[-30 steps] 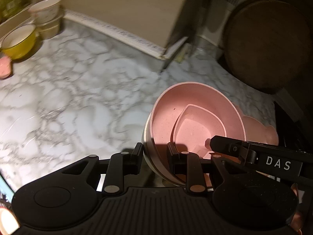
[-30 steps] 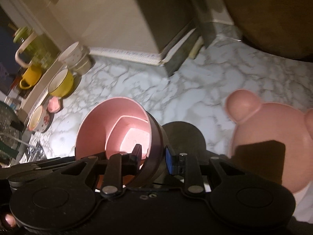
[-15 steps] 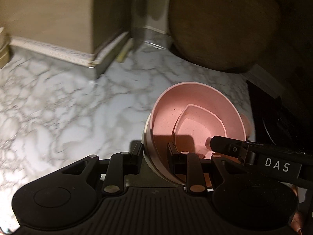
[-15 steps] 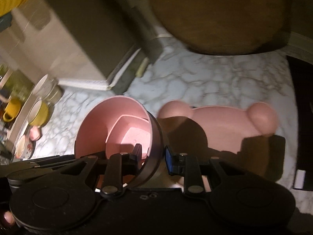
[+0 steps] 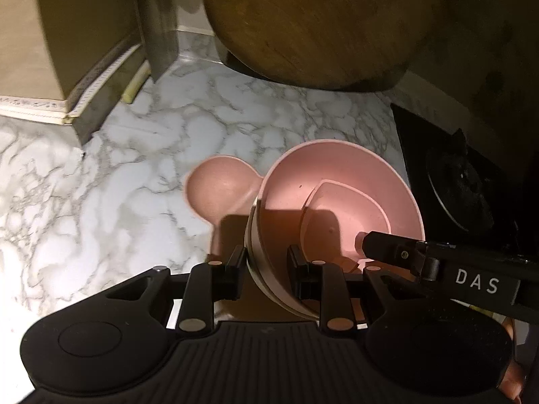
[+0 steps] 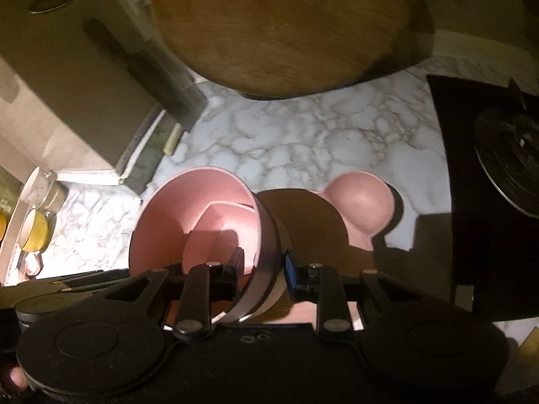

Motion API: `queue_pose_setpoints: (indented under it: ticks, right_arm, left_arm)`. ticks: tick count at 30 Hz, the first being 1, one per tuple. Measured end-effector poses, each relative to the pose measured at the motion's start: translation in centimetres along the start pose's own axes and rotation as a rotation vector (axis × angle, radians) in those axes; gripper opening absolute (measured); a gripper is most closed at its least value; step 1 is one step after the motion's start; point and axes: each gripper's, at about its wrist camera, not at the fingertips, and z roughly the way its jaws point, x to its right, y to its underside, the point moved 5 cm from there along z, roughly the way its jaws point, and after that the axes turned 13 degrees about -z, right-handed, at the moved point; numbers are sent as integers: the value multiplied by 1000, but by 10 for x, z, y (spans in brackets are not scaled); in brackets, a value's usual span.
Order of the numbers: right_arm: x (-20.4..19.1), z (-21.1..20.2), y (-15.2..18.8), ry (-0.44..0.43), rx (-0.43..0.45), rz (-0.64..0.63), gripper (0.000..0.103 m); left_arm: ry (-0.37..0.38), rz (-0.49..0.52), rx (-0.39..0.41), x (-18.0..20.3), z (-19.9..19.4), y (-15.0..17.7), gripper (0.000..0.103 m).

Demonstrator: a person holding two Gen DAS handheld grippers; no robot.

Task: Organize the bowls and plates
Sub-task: 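Lower the stacked bowls onto the pink bear plate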

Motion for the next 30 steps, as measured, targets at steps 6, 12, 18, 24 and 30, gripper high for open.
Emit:
queue_pose_setpoints:
  ticks: [6, 12, 18, 24, 30]
  right_arm:
    - [18, 11, 8, 21, -24, 27, 23]
    - [25, 19, 11, 32, -43, 44, 23]
    - [25, 22, 12, 34, -52, 49, 23]
    - [25, 24, 12, 37, -52, 51, 23]
    - [25, 23, 11, 34, -43, 50, 29]
  left_arm:
    - [-3, 21, -27, 10, 21, 3, 25]
    - [-13, 32, -45, 13, 31, 4, 25]
    - [-14, 40, -54, 12, 35, 5, 25]
    - [-10, 44, -53, 12, 36, 4, 25]
    - [-3, 75, -34, 13, 33, 3, 25]
